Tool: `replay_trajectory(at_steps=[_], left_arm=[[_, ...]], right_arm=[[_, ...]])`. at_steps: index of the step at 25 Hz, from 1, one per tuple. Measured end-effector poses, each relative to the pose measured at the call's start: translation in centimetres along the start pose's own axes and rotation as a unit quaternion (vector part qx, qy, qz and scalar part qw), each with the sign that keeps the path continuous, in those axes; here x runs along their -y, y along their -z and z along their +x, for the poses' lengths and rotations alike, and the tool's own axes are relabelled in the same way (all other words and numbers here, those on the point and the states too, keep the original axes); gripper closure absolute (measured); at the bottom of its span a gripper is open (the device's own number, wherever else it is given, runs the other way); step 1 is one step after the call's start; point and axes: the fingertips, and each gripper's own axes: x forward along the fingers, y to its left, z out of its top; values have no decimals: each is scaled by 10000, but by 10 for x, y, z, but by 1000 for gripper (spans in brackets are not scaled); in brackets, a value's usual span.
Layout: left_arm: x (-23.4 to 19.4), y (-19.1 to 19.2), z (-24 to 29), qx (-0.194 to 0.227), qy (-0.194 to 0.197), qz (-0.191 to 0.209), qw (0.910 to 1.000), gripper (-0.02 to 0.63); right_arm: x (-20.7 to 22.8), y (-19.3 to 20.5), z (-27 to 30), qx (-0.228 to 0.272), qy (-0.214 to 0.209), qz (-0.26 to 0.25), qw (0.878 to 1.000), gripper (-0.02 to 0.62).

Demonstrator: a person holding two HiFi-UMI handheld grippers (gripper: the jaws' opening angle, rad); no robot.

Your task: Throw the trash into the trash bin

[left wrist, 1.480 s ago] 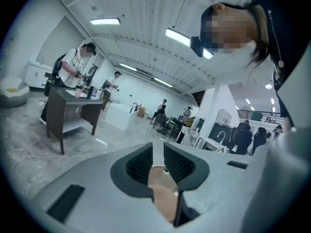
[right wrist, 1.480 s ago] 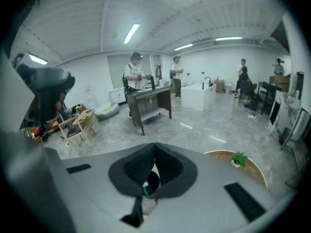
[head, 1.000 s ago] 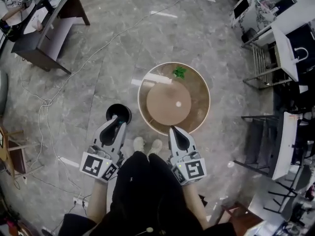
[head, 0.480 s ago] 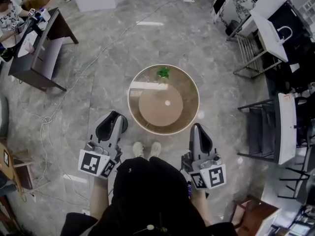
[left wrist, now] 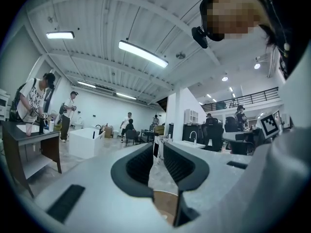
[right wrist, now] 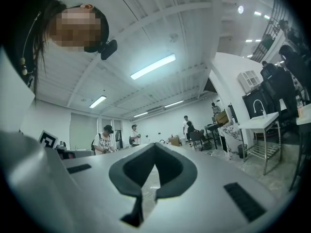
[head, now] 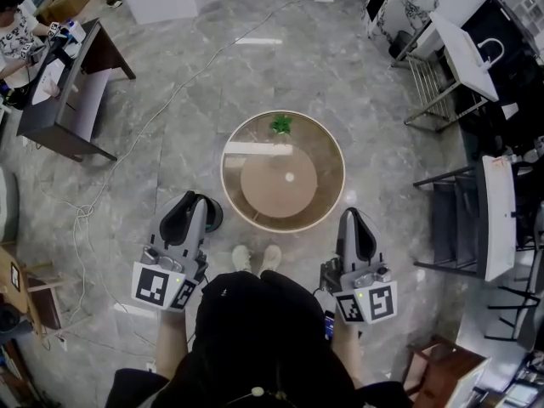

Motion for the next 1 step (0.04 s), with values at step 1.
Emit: replay_trajectory(at_steps=[1], left_arm=[[-1, 0, 0, 1, -1, -2, 10000, 537]], right_arm=[[0, 0, 1, 5, 7, -11, 10000, 592]])
